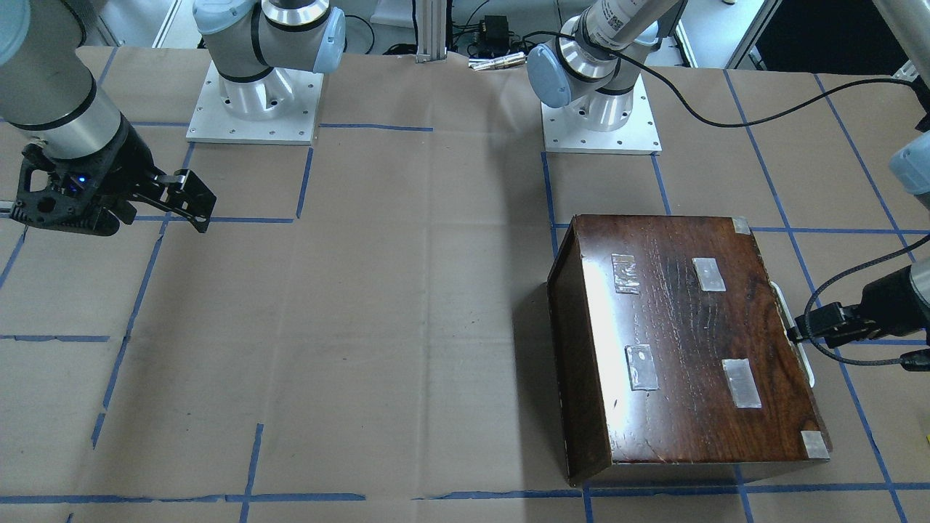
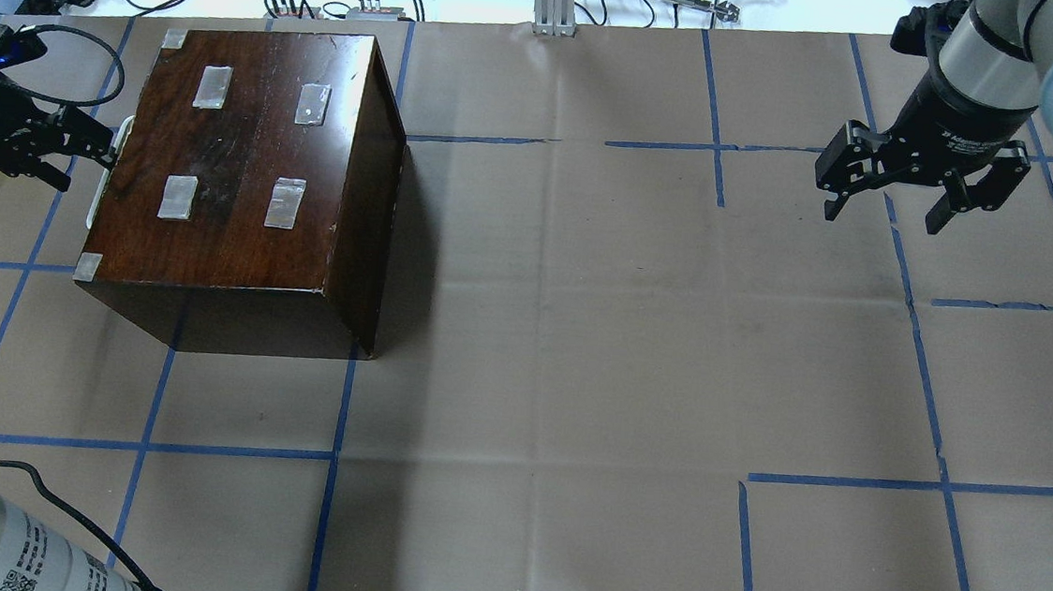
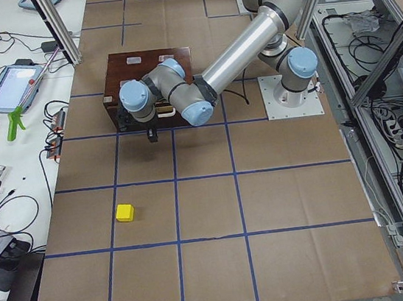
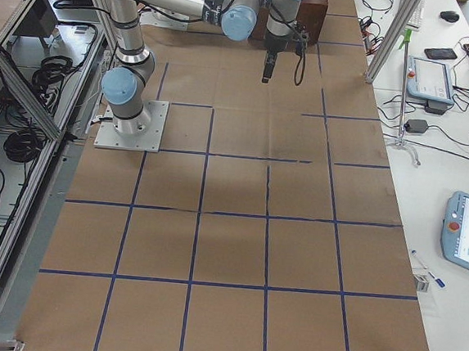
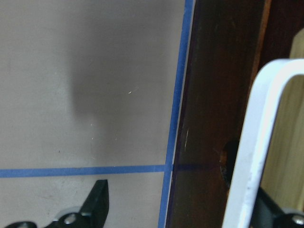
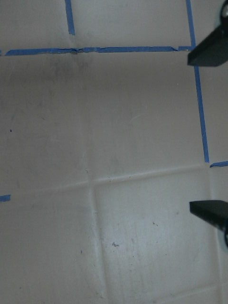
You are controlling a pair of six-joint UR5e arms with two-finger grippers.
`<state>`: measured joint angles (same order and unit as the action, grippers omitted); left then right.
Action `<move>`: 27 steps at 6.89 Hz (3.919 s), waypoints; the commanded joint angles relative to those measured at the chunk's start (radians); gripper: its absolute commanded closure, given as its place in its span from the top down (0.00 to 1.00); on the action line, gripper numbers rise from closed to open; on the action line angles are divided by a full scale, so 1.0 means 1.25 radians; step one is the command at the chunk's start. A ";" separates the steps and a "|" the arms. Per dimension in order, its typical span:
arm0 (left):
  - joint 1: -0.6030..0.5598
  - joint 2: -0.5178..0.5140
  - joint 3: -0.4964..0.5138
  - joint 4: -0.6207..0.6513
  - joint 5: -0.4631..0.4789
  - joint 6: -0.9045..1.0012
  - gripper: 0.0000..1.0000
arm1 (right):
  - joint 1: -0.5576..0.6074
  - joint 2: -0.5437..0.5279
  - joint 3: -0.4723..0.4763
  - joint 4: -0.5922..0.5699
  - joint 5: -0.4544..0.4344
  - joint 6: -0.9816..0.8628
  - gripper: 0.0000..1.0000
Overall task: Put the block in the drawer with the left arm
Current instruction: 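Pull the drawer open away from the cabinet with the left gripper, then release the handle and move the left gripper over the yellow cube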
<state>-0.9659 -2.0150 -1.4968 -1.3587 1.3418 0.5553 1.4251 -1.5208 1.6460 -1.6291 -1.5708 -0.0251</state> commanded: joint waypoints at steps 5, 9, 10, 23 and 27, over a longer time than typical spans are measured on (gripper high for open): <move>0.094 -0.007 0.002 0.022 0.002 0.122 0.99 | 0.000 -0.001 0.000 0.000 0.000 -0.001 1.00; 0.117 -0.040 0.085 0.006 0.032 0.153 0.99 | 0.000 0.000 -0.001 0.000 0.000 -0.001 1.00; 0.117 -0.037 0.094 0.003 0.033 0.152 0.99 | 0.000 0.000 0.000 0.000 0.000 0.000 1.00; 0.115 -0.481 0.776 -0.093 0.102 0.152 0.99 | 0.000 -0.001 0.000 0.000 0.000 0.000 1.00; 0.105 -0.575 0.817 -0.121 0.103 0.152 0.99 | 0.000 -0.001 0.000 0.000 0.000 0.000 1.00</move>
<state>-0.8313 -2.7030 -0.4760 -1.5036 1.4694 0.7455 1.4251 -1.5211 1.6460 -1.6291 -1.5708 -0.0249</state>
